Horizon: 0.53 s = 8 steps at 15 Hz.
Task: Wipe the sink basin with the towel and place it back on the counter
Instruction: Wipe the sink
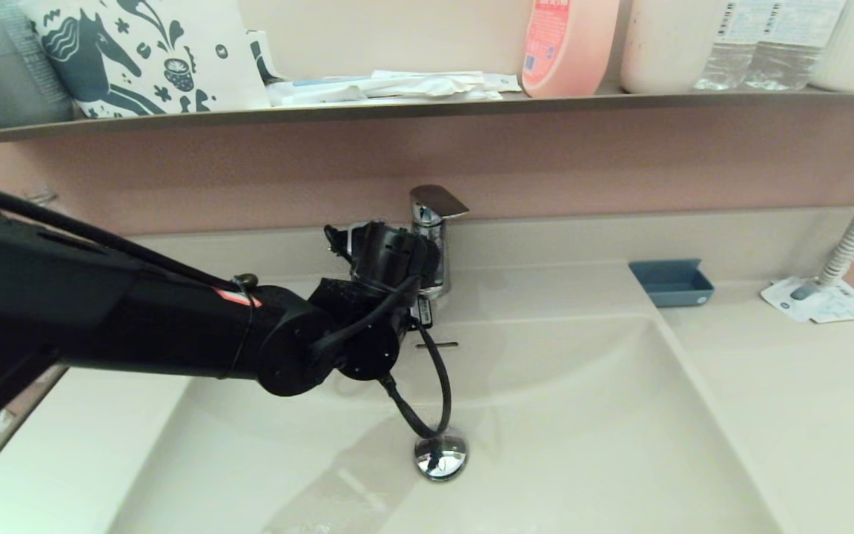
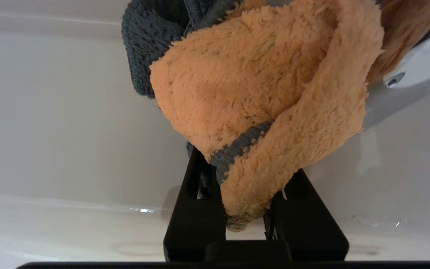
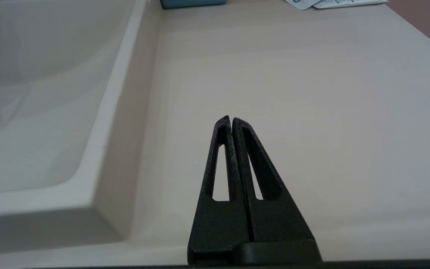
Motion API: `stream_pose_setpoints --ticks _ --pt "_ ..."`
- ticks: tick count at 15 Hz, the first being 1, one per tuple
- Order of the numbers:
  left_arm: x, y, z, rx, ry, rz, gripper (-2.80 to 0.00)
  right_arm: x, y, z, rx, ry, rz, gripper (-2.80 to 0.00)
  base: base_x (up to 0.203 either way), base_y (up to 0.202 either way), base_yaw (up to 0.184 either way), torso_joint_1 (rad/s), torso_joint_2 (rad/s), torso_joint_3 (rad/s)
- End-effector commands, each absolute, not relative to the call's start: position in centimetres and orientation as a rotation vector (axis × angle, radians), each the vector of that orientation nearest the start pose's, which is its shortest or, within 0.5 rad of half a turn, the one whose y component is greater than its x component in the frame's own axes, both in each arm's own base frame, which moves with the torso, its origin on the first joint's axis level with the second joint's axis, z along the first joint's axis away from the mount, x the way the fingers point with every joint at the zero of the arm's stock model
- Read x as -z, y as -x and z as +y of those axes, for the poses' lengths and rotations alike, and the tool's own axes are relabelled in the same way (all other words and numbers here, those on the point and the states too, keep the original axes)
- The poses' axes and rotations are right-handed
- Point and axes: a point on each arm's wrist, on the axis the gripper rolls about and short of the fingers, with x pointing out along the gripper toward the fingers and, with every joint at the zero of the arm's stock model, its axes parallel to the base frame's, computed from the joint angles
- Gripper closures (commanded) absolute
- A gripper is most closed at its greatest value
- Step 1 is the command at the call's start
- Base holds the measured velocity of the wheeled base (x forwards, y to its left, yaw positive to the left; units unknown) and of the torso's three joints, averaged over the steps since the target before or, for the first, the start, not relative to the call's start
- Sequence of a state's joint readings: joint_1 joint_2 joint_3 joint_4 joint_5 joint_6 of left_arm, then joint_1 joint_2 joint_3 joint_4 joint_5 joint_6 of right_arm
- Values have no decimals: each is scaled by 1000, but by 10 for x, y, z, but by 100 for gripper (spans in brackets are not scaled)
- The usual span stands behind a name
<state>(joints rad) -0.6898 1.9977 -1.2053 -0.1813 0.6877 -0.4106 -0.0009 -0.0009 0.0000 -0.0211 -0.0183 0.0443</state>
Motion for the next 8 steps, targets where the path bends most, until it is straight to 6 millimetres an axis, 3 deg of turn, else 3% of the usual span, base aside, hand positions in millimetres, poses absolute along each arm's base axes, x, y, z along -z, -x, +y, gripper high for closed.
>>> stream_pose_setpoints --ticks 1,8 --pt "-137 -303 -213 -144 -11 495 0 -78 23 0 18 -45 -22 0 0 0 0 0 0 0" --pt "-147 -310 -100 -277 55 574 0 -78 23 0 19 -45 -22 0 0 0 0 0 0 0"
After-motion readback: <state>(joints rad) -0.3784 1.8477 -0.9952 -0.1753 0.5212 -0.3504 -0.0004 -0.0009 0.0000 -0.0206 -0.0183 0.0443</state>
